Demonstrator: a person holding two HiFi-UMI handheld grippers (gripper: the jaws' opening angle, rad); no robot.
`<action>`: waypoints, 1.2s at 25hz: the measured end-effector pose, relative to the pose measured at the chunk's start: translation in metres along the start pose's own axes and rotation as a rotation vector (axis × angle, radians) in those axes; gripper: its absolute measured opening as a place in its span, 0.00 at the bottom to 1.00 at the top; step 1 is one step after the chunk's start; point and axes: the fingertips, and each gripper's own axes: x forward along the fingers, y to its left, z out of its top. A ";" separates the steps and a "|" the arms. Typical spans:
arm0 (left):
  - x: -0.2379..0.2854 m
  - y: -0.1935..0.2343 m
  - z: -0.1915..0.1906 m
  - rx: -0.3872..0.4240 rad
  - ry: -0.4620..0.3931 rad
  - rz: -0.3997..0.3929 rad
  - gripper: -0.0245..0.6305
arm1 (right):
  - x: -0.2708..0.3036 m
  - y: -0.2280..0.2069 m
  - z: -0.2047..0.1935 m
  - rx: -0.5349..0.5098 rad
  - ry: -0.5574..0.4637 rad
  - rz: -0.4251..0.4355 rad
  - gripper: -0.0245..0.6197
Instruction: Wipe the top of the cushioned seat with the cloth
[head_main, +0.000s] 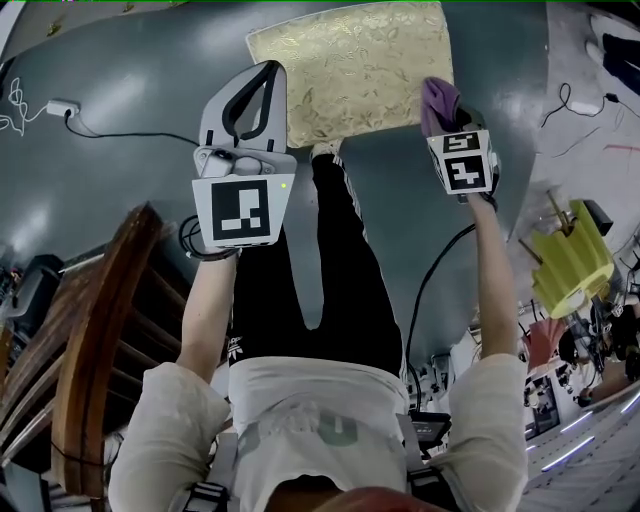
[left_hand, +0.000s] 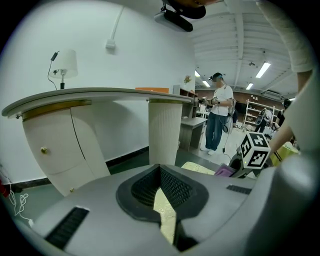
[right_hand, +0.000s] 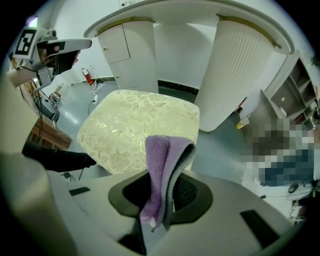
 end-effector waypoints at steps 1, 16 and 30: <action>0.001 -0.002 0.001 0.003 -0.001 -0.005 0.05 | -0.001 -0.003 -0.001 -0.010 0.004 -0.007 0.18; 0.006 -0.006 0.004 0.017 -0.004 -0.020 0.05 | -0.001 -0.030 -0.013 0.002 0.040 -0.080 0.18; 0.004 -0.008 0.001 0.007 -0.004 -0.022 0.05 | 0.004 -0.040 -0.019 0.033 0.070 -0.115 0.18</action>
